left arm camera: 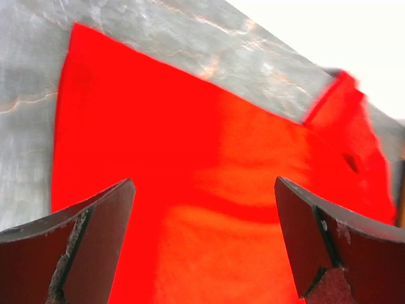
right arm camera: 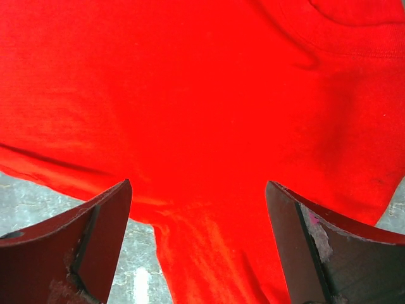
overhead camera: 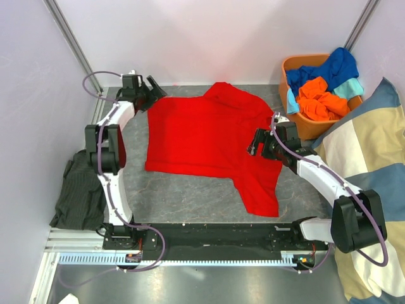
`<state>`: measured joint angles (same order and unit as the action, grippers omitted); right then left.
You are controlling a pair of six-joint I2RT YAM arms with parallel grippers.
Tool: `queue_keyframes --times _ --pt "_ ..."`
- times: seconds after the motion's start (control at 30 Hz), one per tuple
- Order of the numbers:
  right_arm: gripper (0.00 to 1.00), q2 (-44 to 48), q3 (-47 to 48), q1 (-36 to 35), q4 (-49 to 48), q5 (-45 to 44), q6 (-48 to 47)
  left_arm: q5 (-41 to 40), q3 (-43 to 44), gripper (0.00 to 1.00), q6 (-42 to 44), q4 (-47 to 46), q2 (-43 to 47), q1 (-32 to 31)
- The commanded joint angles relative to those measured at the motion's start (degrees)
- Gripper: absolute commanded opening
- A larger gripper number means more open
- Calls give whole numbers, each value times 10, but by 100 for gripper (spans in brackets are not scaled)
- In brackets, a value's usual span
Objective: Fold and stack the t-shirts
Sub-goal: Flatten out the tshirt
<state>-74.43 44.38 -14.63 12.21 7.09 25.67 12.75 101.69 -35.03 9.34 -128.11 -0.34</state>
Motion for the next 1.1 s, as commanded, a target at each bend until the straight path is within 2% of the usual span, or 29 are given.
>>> queue_keyframes --times 0.0,0.13,0.27,0.53,0.77,1.07 --pt "95 25 -6 0 1 13 -4 11 -89 100 -29 -79 159 3" --pt "95 30 -10 0 1 19 -4 8 -239 100 -43 -133 267 -8" --pt "95 40 -18 -1 4 22 -3 -25 -358 100 -40 -149 331 -51" --pt "95 66 -46 0 7 25 -2 -91 -534 100 -32 -156 383 -142" --pt "95 74 -58 0 7 26 -1 -113 -594 100 -44 -160 385 -149" --pt "95 69 -61 0 8 26 -6 -178 -605 100 -47 -65 392 -148"
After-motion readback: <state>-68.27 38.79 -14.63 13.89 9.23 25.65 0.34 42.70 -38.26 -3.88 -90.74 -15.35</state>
